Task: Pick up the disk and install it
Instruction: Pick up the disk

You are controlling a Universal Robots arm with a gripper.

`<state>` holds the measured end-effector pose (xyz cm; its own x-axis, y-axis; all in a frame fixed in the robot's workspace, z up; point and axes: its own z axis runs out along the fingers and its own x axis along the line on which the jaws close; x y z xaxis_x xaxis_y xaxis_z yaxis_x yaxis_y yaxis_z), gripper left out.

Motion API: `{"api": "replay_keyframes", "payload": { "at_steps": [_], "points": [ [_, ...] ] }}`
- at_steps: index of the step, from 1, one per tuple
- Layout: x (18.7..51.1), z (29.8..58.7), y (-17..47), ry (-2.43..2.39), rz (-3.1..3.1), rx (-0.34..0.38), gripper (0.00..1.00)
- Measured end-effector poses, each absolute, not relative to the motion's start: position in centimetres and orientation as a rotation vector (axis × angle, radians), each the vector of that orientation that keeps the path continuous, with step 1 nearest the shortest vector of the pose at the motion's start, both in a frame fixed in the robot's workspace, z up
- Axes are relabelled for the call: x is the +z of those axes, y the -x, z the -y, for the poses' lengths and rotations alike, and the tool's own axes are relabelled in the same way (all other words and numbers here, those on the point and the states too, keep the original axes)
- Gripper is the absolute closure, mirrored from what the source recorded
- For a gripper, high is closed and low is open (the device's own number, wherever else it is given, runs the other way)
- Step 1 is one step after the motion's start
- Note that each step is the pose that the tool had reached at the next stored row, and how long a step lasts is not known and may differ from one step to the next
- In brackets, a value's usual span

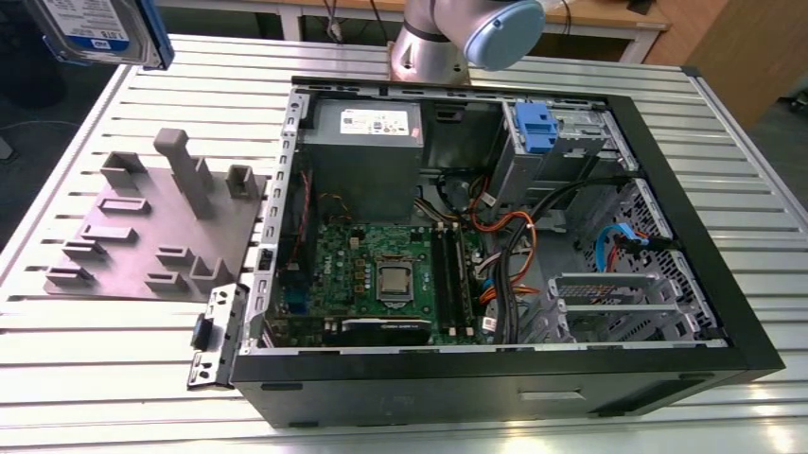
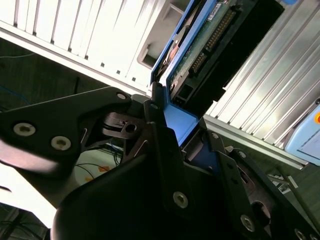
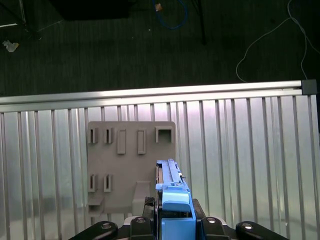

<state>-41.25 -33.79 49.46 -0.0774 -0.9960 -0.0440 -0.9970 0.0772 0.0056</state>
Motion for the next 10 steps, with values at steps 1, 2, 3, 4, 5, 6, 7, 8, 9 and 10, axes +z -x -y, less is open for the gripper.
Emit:
{"api": "replay_keyframes", "payload": {
  "at_steps": [1, 2, 3, 4, 5, 6, 7, 8, 9, 10],
  "points": [
    [49.46, 33.79, 41.22, 2.114, -2.285, 0.053, 0.64],
    [49.46, 33.79, 41.19, 2.114, -2.285, 0.053, 0.64],
    [49.46, 33.79, 41.16, 2.114, -2.285, 0.053, 0.64],
    [49.46, 33.79, 41.13, 2.114, -2.285, 0.053, 0.64],
    [49.46, 33.79, 41.10, 2.114, -2.285, 0.053, 0.64],
    [49.46, 33.79, 41.06, 2.114, -2.285, 0.053, 0.64],
    [49.46, 33.79, 41.03, 2.114, -2.285, 0.053, 0.64],
    [49.46, 33.79, 40.99, 2.114, -2.285, 0.053, 0.64],
    [49.46, 33.79, 40.96, 2.114, -2.284, 0.053, 0.64],
    [49.46, 33.79, 40.92, 2.114, -2.285, 0.053, 0.64]
  ]
}}
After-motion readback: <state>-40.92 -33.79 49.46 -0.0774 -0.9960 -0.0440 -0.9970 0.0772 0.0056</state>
